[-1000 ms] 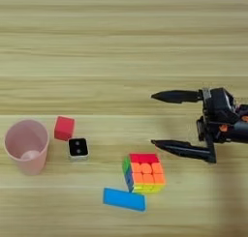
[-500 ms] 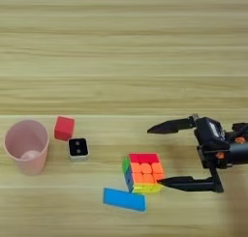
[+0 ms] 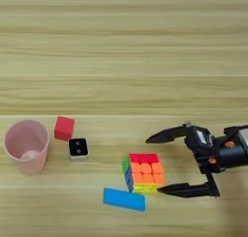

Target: Move the objects on the table

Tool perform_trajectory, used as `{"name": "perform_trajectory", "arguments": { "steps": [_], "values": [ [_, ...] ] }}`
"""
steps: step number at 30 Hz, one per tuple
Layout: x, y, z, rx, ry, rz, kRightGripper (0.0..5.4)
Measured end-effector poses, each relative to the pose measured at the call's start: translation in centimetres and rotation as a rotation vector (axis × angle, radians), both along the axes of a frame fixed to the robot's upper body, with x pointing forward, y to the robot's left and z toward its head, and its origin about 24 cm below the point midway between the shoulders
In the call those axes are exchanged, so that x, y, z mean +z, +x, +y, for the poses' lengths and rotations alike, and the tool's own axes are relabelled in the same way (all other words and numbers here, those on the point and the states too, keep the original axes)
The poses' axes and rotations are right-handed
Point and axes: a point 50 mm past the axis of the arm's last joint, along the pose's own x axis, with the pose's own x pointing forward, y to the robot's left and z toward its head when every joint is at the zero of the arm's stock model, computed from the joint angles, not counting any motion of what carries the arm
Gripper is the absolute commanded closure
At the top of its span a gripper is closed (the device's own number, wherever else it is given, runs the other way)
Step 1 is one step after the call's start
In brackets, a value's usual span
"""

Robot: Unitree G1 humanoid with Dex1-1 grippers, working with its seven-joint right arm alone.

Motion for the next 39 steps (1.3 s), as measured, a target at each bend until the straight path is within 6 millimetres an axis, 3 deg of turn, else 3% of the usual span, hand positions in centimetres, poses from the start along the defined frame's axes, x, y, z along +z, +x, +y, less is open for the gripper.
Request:
{"name": "perform_trajectory", "arguments": {
  "steps": [15, 32, 39],
  "values": [
    [-1.1, 0.4, 0.1, -0.005, -0.026, 0.013, 0.06],
    [-1.4, 0.5, 0.2, 0.000, -0.037, 0.017, 1.96],
    [-1.4, 0.5, 0.2, 0.007, -0.039, 0.009, 2.09]
  ]
}}
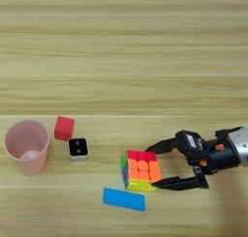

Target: Move the objects on the table

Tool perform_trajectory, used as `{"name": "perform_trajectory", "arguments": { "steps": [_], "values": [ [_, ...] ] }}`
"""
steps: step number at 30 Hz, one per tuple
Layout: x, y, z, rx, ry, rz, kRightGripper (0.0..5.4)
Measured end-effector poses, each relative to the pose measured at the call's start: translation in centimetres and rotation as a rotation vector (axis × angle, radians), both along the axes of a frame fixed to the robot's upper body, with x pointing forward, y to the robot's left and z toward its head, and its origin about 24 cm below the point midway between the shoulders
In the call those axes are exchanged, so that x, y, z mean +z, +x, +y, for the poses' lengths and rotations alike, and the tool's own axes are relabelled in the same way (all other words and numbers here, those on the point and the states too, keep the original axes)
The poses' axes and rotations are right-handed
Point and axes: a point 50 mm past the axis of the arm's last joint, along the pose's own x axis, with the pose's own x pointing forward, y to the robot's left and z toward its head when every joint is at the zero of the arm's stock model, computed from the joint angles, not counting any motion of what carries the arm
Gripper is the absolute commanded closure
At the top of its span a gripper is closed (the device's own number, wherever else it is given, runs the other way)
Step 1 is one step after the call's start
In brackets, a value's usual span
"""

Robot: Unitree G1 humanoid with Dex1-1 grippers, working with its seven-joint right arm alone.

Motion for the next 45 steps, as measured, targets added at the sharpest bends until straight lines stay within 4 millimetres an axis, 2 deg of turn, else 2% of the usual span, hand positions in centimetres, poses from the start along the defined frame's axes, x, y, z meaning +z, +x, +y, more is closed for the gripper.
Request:
{"name": "perform_trajectory", "arguments": {
  "steps": [7, 11, 17, 22, 28, 37, 45],
  "values": [
    [-0.1, 0.4, 0.4, -0.009, 0.032, -0.017, 2.09],
    [0.8, 1.5, 0.8, -0.032, 0.076, -0.070, 2.09],
    [1.3, 2.3, 0.9, -0.050, 0.092, -0.107, 2.09],
    [1.0, 3.6, 1.3, -0.098, 0.060, -0.141, 2.09],
    [-0.1, 4.2, 1.4, -0.149, 0.022, -0.140, 2.09],
    [0.1, 6.4, 2.4, -0.217, 0.001, -0.212, 2.10],
    [0.0, 7.3, 3.0, -0.256, -0.001, -0.220, 2.10]
  ]
}}
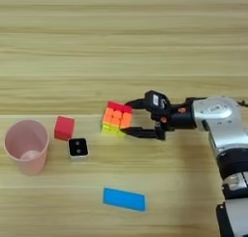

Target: Move the objects on the table

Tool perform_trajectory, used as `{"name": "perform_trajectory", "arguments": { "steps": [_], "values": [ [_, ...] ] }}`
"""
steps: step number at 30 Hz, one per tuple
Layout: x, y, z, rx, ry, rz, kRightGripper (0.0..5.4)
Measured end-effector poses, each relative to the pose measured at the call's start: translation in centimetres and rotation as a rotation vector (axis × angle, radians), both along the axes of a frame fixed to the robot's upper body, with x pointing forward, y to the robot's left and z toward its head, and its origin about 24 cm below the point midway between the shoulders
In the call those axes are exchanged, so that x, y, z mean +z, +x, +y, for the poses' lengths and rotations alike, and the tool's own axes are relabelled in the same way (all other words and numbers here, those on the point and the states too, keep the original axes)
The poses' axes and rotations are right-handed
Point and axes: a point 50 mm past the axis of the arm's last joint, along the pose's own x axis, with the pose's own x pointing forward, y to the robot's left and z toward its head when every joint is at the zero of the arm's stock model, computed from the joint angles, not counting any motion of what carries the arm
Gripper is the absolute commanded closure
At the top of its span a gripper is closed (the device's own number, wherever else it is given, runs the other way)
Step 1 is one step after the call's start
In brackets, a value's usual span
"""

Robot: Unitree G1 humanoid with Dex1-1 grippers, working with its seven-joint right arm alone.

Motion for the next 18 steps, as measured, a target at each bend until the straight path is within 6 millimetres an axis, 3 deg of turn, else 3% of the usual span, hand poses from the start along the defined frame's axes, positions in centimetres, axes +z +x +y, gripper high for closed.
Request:
{"name": "perform_trajectory", "arguments": {
  "steps": [18],
  "values": [
    [-0.5, 0.7, 1.6, -0.015, 0.051, 0.017, 2.10]
  ]
}}
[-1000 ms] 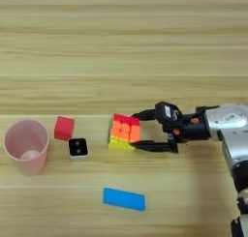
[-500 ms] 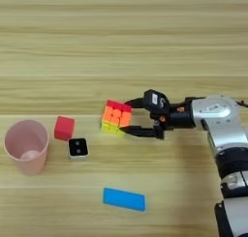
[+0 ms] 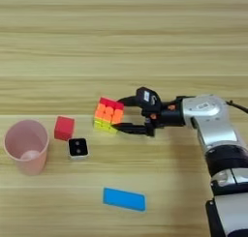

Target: Move the objects on the table

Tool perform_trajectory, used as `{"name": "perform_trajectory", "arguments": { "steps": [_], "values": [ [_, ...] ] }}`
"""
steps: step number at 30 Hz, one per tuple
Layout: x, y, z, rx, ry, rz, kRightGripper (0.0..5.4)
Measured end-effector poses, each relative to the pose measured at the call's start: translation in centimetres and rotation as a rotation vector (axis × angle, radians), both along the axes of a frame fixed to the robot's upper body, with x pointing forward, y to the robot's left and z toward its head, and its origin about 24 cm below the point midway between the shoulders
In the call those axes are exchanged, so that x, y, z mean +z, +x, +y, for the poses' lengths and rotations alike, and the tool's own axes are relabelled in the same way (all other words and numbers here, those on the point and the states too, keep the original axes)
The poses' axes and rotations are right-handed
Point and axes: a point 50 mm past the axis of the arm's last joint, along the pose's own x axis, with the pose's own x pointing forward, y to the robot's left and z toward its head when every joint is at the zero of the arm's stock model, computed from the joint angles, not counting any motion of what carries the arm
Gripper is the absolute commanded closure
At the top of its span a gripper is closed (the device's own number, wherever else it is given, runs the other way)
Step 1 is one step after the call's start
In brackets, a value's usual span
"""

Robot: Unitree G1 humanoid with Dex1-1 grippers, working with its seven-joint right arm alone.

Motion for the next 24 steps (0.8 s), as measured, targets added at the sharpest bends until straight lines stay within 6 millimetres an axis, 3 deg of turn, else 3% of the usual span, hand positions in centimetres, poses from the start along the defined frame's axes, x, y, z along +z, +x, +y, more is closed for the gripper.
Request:
{"name": "perform_trajectory", "arguments": {
  "steps": [4, 20, 24],
  "values": [
    [-0.04, 0.09, 0.26, 0.005, 0.003, 0.000, 2.10],
    [-0.86, 0.03, 0.46, -0.011, -0.019, 0.019, 0.07],
    [-0.87, 0.13, 0.51, -0.027, -0.013, 0.009, 0.03]
  ]
}}
